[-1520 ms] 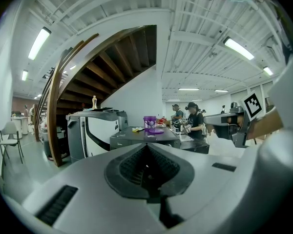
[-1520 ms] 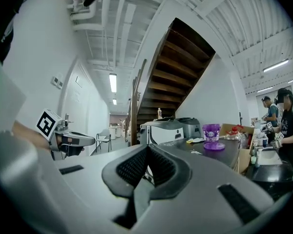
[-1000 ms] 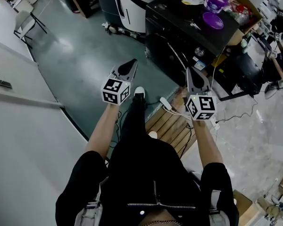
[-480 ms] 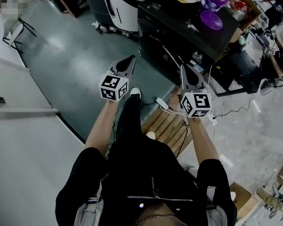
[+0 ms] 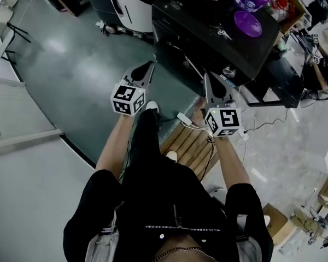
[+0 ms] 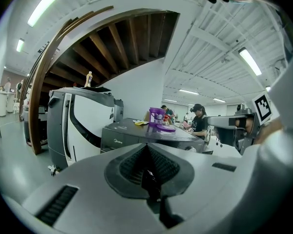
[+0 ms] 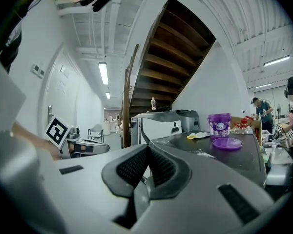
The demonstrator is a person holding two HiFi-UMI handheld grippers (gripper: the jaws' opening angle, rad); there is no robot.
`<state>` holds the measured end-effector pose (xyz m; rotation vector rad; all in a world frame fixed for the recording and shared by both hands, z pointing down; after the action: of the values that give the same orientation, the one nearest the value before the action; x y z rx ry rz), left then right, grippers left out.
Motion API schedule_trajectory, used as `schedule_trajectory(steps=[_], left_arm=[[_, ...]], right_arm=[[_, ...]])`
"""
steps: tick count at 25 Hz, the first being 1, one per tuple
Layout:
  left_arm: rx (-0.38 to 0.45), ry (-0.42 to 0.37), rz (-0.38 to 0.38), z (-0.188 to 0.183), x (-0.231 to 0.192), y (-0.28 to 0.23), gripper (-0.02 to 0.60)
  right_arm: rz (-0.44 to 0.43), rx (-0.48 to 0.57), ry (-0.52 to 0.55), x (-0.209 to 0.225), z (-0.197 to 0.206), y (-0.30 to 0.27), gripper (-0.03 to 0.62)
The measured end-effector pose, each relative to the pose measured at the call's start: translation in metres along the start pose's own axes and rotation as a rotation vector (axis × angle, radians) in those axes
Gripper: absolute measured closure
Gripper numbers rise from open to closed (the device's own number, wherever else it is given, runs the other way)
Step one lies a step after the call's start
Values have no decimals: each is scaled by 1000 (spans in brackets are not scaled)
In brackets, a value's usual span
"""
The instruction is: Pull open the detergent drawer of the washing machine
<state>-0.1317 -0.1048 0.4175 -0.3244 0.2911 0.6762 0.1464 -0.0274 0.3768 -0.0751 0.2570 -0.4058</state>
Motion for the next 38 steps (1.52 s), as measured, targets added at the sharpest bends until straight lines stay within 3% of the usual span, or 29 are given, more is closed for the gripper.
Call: schedule_trajectory(steps=[5, 10, 16, 20, 21, 22, 23, 31, 34, 38], left_arm=[[-3, 26, 17, 3, -16, -22, 568], [12, 142, 115, 7, -26, -38, 568], [18, 227, 120, 17, -38, -50, 568], [69, 399, 173, 26, -52, -61, 568], [90, 456, 197, 28, -56, -64, 521], [111, 512, 223, 31, -60, -67, 416], [130, 564, 250, 34, -64, -71, 399], [236, 906, 399, 51, -89, -93, 365], [247, 985, 421, 60, -96, -109, 364], [216, 1020, 410, 70, -104, -129, 380]], right_arm=[[-14, -19, 3, 4, 11, -23, 588], [-20, -35, -9, 9, 18, -36, 588], [-28, -51, -11, 13, 25, -45, 588], [-29, -65, -19, 14, 30, -48, 588], [-28, -69, -23, 15, 31, -48, 588], [-28, -73, -27, 15, 32, -48, 588], [-27, -76, -31, 15, 33, -49, 588], [-30, -106, -55, 17, 42, -54, 588], [-36, -115, -65, 18, 46, -59, 588], [-42, -124, -71, 19, 52, -70, 588]])
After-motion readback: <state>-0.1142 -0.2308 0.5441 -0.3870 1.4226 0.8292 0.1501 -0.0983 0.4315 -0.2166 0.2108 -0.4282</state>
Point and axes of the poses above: the fingertips, and each gripper's own axes: y backward along the fingers, x to its right, z out of its underside, the point moved 10 cm from there along y, backward along the fingers, and after that the axes turned 14 degrees about y, right-handed, at the moved point
